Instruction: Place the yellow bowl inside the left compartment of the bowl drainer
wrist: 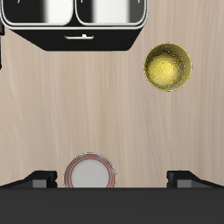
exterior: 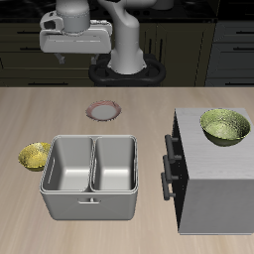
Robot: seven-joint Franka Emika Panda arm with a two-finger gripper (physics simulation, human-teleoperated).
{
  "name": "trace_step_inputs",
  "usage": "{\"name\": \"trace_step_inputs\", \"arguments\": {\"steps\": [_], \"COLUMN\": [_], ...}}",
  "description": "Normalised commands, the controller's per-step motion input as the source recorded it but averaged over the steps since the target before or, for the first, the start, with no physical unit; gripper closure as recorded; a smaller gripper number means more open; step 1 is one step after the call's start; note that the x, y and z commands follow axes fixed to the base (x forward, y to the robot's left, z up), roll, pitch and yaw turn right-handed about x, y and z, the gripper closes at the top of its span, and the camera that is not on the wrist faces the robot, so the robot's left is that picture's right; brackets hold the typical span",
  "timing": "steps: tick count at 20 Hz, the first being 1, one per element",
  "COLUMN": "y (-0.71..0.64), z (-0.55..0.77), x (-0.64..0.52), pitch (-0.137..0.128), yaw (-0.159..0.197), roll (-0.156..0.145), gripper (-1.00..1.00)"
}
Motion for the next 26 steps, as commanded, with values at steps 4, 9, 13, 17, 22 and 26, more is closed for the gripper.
{"name": "trace_step_inputs", "arguments": {"steps": [4,9,13,17,22,26], "y": [-0.05,-0.24,-0.36,-0.34,-0.54,-0.42], "z": [0.03,0.09,0.06,0.01,0.03,0.05], "x": [0.07,0.04,0.07,0.06,-0.02,-0.01], "pitch": [-0.012,-0.021,-0.005,0.006,-0.022,-0.029], "yaw": [0.070,0.064,-0.014,-0.002,-0.034,0.011], "roll": [0.113,0.037,-0.011,-0.012,-0.074,-0.047], "gripper": [-1.00,-1.00,-1.00,-1.00,-1.00,-1.00]}}
